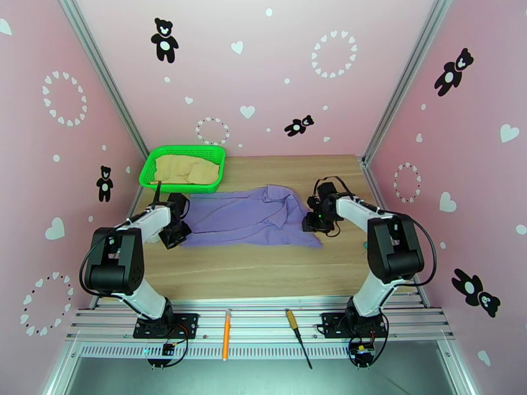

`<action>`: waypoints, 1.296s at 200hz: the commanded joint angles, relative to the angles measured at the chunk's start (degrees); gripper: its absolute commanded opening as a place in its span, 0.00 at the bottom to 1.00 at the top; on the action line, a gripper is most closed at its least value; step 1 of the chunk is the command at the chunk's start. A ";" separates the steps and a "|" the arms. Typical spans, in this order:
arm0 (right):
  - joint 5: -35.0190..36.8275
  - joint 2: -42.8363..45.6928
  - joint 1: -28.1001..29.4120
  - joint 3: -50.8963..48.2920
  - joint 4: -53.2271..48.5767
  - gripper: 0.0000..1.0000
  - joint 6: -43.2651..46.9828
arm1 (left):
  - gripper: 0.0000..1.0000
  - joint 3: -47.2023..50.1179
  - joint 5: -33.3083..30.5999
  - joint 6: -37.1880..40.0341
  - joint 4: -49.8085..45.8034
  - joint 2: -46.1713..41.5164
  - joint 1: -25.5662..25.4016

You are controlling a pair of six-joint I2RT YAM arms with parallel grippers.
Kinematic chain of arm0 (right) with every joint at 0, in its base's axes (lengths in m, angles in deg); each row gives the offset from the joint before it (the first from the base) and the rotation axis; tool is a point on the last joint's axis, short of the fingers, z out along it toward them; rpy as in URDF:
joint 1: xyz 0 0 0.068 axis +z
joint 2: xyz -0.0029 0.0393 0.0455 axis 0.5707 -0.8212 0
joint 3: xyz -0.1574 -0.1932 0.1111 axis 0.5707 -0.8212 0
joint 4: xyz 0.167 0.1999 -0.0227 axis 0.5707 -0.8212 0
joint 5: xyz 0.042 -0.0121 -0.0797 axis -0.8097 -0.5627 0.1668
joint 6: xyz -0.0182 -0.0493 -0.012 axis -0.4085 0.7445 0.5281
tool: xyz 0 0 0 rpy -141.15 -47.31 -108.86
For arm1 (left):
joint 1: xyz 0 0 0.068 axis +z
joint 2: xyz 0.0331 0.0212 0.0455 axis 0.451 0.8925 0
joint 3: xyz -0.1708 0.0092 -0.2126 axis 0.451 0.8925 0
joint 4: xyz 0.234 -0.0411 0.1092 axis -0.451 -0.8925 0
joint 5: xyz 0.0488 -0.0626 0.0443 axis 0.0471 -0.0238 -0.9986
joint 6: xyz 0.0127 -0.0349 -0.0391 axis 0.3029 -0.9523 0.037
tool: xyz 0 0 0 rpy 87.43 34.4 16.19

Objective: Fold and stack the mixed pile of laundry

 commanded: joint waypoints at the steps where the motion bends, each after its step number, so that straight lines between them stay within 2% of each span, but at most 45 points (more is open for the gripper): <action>1: -1.58 -1.53 0.00 -1.08 0.99 0.46 -0.29 | 0.00 -0.22 -0.21 1.02 0.25 0.57 0.44; 27: -2.12 -1.73 0.03 -1.39 1.13 0.38 -0.29 | 0.00 -0.23 -0.18 1.02 0.26 0.78 0.44; 61: -1.83 -0.70 0.01 -1.96 0.77 0.12 -0.50 | 0.00 -0.39 -0.12 1.08 0.34 0.90 0.44; 84: -0.86 0.66 0.01 -2.45 -0.11 0.00 -0.52 | 0.00 -0.56 -0.23 1.19 0.13 0.95 0.44; 132: 3.51 4.97 0.00 -1.69 -7.81 0.00 2.86 | 0.00 -1.94 -1.87 1.54 -1.73 0.89 0.53; 194: 3.27 11.12 0.05 -3.04 -14.65 0.00 3.89 | 0.00 -3.78 -3.38 1.98 -3.25 1.26 0.70; 227: 1.35 8.13 0.87 -4.65 -13.60 0.00 3.59 | 0.00 -3.43 -3.46 2.07 -3.08 1.70 0.70; 259: 3.63 1.37 4.30 -4.19 -13.88 0.00 3.34 | 0.00 -2.68 -4.14 2.25 -3.23 1.75 0.71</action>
